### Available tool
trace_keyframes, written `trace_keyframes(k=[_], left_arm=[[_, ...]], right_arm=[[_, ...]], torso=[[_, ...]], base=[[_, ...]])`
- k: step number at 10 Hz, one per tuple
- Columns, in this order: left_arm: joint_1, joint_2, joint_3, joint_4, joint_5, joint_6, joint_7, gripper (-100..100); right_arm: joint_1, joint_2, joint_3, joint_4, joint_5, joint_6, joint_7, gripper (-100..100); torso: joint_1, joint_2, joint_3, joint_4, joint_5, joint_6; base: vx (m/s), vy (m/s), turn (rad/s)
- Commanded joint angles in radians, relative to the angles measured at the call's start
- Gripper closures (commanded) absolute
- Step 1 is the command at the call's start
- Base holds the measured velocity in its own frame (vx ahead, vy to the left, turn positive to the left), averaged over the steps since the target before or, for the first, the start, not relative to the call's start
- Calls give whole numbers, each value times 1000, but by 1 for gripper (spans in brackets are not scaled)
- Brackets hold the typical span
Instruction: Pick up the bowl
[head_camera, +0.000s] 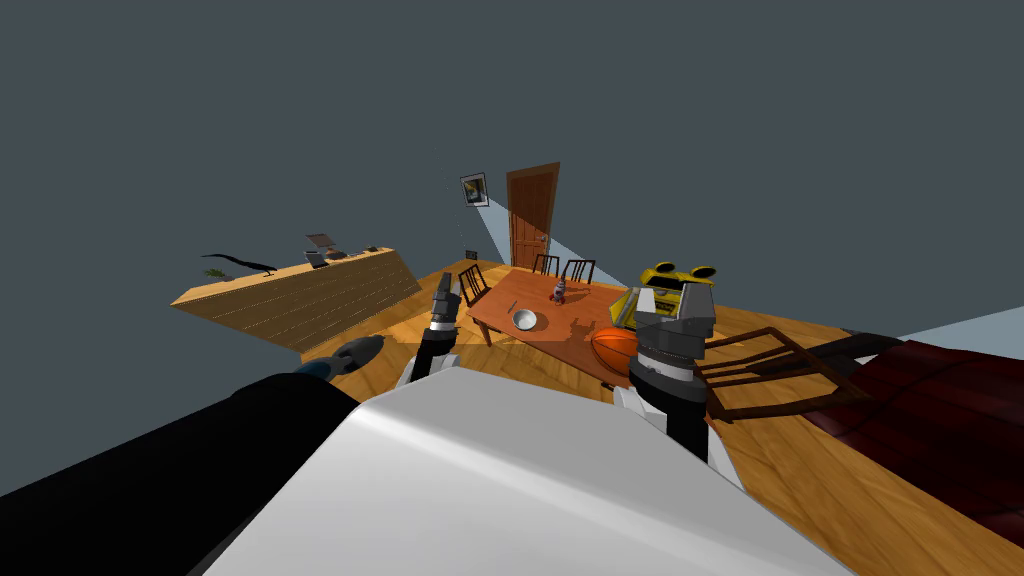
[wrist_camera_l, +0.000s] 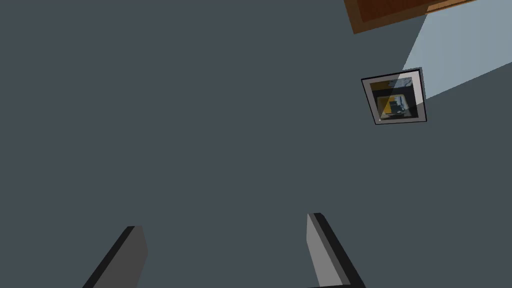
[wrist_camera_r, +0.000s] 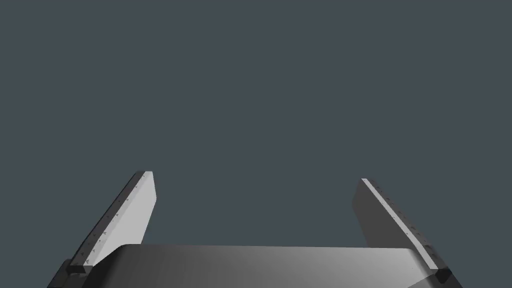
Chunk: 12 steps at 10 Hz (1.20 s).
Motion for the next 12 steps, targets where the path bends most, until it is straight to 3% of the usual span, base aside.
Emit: trace_keyframes(k=[1, 6, 12], left_arm=[[-17, 39, -11, 18, -6, 38, -1, -100], [-69, 85, -41, 73, -27, 159, -5, -100], [-129, 102, -69, 138, -49, 308, -7, -100]], right_arm=[[0, 0, 0, 0, 0, 0, 0, 0], [0, 0, 0, 0, 0, 0, 0, 0], [0, 0, 0, 0, 0, 0, 0, 0]], torso=[[0, 0, 0, 0, 0, 0], [-1, 0, 0, 0, 0, 0], [-2, -1, 0, 0, 0, 0]], base=[[-1, -11, 6], [-1, -17, -2], [4, -20, -13]])
